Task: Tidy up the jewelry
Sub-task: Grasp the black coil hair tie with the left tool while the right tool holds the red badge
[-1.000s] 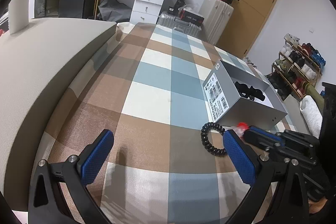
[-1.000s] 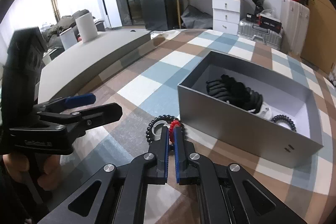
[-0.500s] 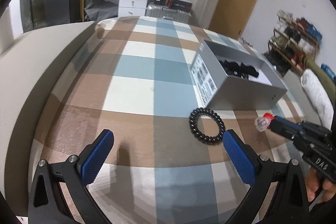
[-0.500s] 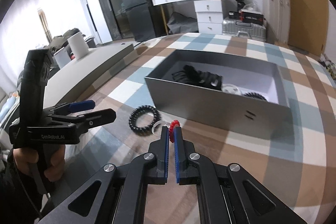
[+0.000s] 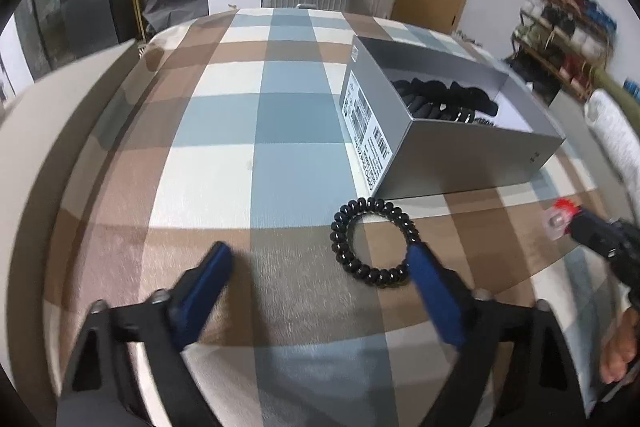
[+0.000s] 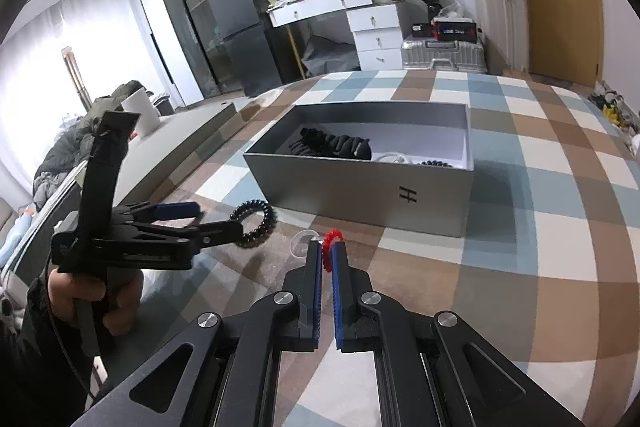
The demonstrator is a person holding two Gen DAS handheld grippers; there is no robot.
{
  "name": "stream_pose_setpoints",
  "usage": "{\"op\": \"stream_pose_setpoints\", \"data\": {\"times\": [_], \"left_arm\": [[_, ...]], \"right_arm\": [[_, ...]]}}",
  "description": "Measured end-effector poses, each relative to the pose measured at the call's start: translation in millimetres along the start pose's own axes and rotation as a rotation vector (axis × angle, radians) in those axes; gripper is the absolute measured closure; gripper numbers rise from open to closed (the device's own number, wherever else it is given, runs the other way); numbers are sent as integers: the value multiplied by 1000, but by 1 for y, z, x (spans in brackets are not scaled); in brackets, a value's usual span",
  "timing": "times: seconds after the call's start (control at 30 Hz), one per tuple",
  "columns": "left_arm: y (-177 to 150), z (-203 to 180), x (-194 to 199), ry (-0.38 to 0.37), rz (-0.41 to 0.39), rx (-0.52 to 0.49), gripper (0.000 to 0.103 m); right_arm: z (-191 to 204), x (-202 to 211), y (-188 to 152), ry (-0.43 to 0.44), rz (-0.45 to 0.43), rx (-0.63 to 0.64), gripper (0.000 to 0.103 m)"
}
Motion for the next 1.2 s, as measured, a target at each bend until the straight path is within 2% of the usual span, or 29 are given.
{"op": "stream_pose_setpoints", "data": {"times": [0.07, 0.13, 0.27, 0.33, 0.37, 0.43, 1.2], "left_arm": [[2, -3, 0, -23, -1, -8, 36], [3, -4, -1, 9, 2, -32, 53], [4, -8, -2, 21, -3, -73, 73], [6, -7, -3, 32, -5, -74, 93], [6, -6, -2, 21, -4, -68, 98], [6, -6, -1, -8, -10, -50, 98], [26, -24, 34, -41, -169, -77, 98]], "right_arm": [[-1, 2, 1, 2, -4, -3, 99], [-2, 4, 1, 1, -7, -9, 99], [-1, 6, 2, -1, -13, -6, 99], [-1, 7, 2, -3, -17, -6, 99], [-1, 8, 2, -2, -17, -7, 99], [0, 8, 2, -2, -17, -7, 99], [-2, 14, 11, -8, -59, -6, 99]]}}
Point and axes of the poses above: each gripper's, at about its wrist camera, not at the fingertips, and x roughly against the way its jaws point, z to its left, y to its top, the point moved 7 cm from there along -x, roughly the way its jaws point, and after that the axes turned 4 degrees about -x, right-handed, at the moved point
